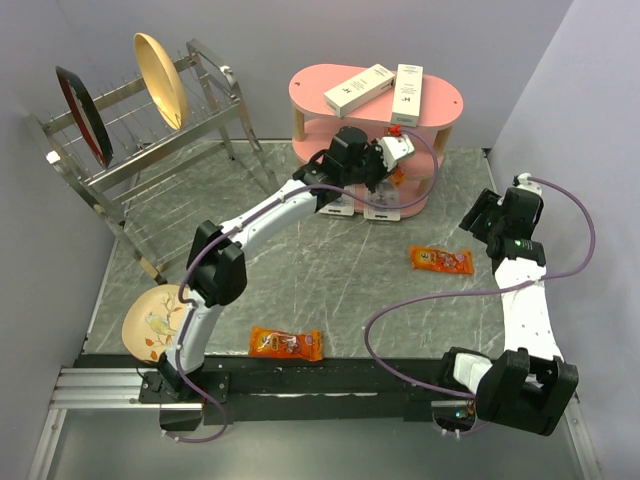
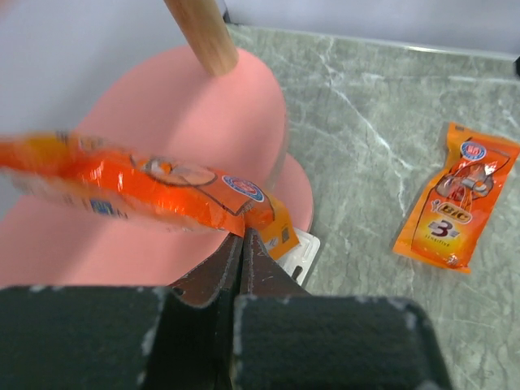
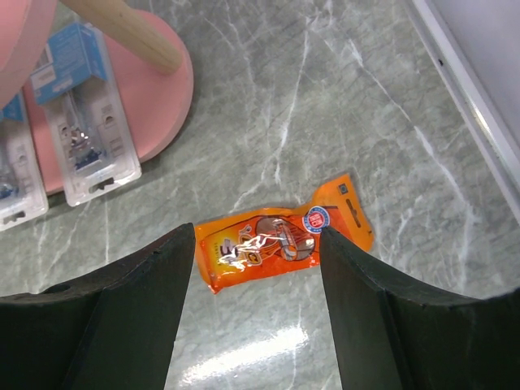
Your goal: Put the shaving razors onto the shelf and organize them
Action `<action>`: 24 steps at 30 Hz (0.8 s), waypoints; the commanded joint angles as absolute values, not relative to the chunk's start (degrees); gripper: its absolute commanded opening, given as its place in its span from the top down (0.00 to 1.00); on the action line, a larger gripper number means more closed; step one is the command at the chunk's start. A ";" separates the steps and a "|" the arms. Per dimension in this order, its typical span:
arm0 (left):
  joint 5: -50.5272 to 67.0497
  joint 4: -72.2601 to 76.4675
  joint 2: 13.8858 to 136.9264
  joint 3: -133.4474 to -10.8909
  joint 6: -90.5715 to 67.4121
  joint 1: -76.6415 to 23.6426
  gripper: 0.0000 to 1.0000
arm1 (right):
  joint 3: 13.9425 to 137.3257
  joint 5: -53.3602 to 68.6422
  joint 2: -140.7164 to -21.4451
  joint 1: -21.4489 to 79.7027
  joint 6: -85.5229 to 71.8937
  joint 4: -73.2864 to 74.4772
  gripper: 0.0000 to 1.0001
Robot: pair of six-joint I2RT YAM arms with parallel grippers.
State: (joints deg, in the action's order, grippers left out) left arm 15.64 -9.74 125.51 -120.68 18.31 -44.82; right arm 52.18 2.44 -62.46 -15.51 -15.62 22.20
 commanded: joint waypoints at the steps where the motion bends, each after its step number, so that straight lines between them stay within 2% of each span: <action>1: 17.31 -7.73 127.78 -125.50 18.11 -44.91 0.96 | 51.42 2.81 -60.47 -16.26 -16.87 19.78 0.30; 8: 18.89 -7.21 130.95 -131.56 16.62 -44.91 0.97 | 51.06 3.08 -60.56 -16.44 -17.31 19.34 0.30; 15: 21.00 -7.12 132.36 -132.45 14.86 -44.39 0.99 | 50.80 3.25 -60.64 -16.70 -17.58 19.07 0.30; 18: 24.16 -8.17 132.36 -132.37 14.94 -44.30 0.96 | 50.89 3.25 -60.73 -16.70 -17.67 19.16 0.30; 21: 23.39 -8.09 132.28 -132.19 14.68 -44.21 0.83 | 50.89 3.34 -60.82 -16.79 -17.75 18.90 0.30; 24: 18.21 -7.65 131.93 -132.01 14.33 -44.21 0.77 | 50.80 3.43 -60.82 -16.87 -17.93 18.72 0.30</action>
State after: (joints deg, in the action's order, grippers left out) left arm 21.41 -9.34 132.38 -129.62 15.27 -44.38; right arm 51.05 3.09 -61.95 -16.34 -17.15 21.21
